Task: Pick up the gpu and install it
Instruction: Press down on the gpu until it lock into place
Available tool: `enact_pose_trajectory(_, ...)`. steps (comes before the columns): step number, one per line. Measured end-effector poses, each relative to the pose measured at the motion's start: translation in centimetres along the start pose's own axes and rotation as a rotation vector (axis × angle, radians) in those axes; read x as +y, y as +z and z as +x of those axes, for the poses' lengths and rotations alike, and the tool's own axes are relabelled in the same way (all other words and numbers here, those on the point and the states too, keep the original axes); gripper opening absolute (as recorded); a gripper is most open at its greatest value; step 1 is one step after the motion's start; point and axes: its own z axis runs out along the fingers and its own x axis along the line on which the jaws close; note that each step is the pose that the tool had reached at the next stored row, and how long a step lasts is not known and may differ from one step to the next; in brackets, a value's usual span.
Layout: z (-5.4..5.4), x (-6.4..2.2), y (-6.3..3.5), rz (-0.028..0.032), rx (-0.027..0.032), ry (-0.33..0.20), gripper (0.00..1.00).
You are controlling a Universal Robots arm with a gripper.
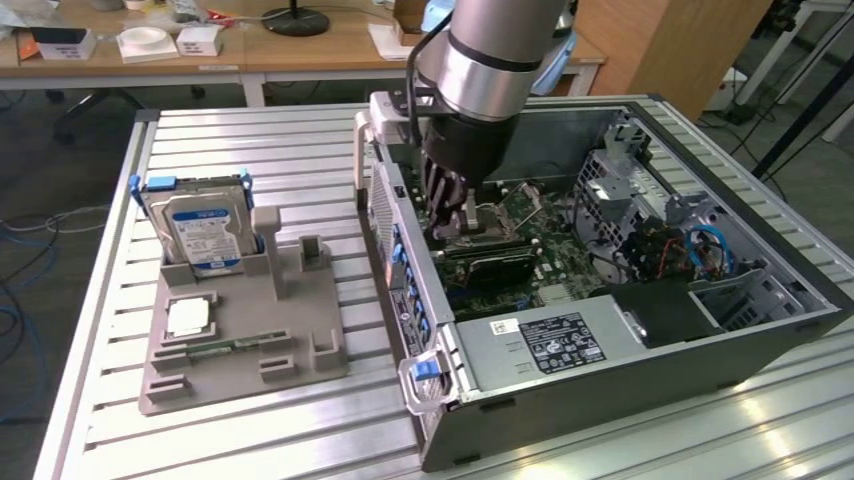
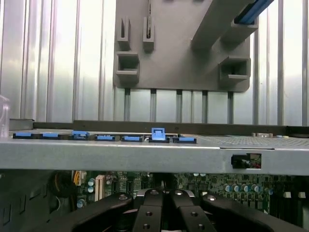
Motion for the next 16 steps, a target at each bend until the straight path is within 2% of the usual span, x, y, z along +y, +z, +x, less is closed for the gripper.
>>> enact_pose_trajectory(4,0.0,-0.02,0.17,0.0038,-0.0126,-0.001,0.11)
enact_pose_trajectory(7,0.0,-0.02,0.32,0.0038,-0.0171,-0.002,0.11)
enact_pose_trajectory(12,-0.02,0.01,0.53,0.0041,-0.0417,-0.004,0.11)
enact_pose_trajectory(16,-0.03,0.01,0.53,0.0041,-0.0429,-0.003,0.11)
